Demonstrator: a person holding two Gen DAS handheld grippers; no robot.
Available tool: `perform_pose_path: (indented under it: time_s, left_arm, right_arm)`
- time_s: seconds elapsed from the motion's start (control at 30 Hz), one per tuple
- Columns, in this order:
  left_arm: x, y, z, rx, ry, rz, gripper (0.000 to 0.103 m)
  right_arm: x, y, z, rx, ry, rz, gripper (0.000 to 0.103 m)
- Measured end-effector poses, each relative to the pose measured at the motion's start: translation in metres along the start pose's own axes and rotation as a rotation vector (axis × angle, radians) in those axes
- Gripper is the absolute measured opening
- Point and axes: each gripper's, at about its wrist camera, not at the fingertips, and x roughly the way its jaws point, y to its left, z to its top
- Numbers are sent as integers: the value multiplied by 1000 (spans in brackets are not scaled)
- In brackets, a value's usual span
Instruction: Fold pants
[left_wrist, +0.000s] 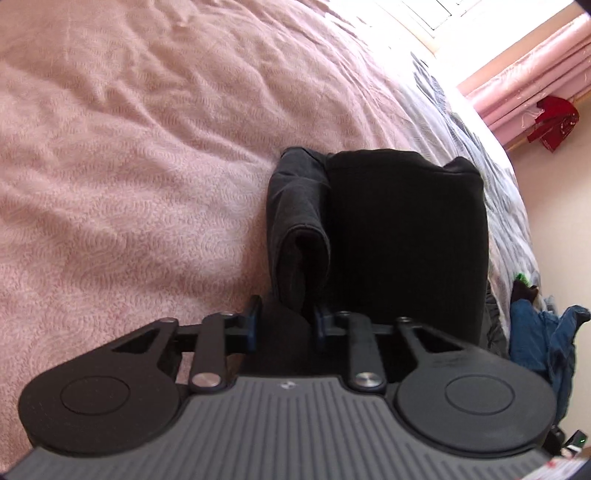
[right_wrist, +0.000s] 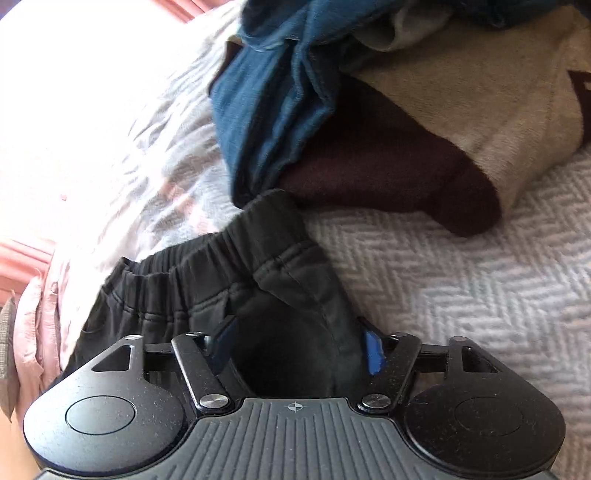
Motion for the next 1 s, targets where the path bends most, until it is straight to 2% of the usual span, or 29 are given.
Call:
perform_pose_path:
  time_s: [0.03,0.07,0.13,0.23,0.33,0.4,0.5,0.57,0.63,0.7,0.73,0.8,0.83,0.87,0.93,0.97,1.0]
  left_arm:
    - [-5,-4,-1,24,-19,7,13]
    - [-11,-7,1,42,-41,9,12]
    - [-28,-13,11,47,-88,-16,12]
    - [-56,-31,41,136,-189,20,11]
    - [-91,-41,83,190,-306,60,10]
    - [-121,-46,123,231,-406,117,10]
    - [-165,-50,168,268,-487,154,10]
    - [-193,-56,180,342,-560,211,10]
    - [-217,-52,182,379,-600,263,10]
    - [-239,-30,172,367,-611,315,13]
    - [-244,-17,165,345,-596,348,16]
    - [-243,26,141,271,-494,429,20]
    - [-240,52,125,235,-435,470,20]
    - [-234,82,105,184,-369,522,21]
    - [-229,131,70,52,-246,580,28]
    - [-230,151,55,-11,-200,581,28]
    - [-230,167,44,-59,-174,589,28]
  right_arm:
    - [-1,3,-2,-26,2,-46,9]
    - [-6,4,-3,-30,-3,-37,4]
    - [-24,5,-8,-2,-49,43,3]
    - [-57,20,-19,42,-110,175,2]
    - [-93,53,-30,26,-169,341,2]
    - [-113,77,-39,10,-208,440,2]
    - [-134,114,-54,-15,-255,588,2]
    - [-144,132,-64,-10,-255,668,2]
    - [-154,135,-86,19,-217,686,2]
    - [-157,119,-115,45,-137,610,2]
    - [-157,107,-131,37,-59,521,2]
    - [-140,81,-153,38,126,290,4]
    - [-125,61,-167,64,221,148,7]
    - [-121,45,-173,83,240,41,12]
    - [-117,23,-174,115,217,-70,41]
    - [-115,17,-171,144,187,-102,68]
    - [-115,13,-169,182,152,-106,74]
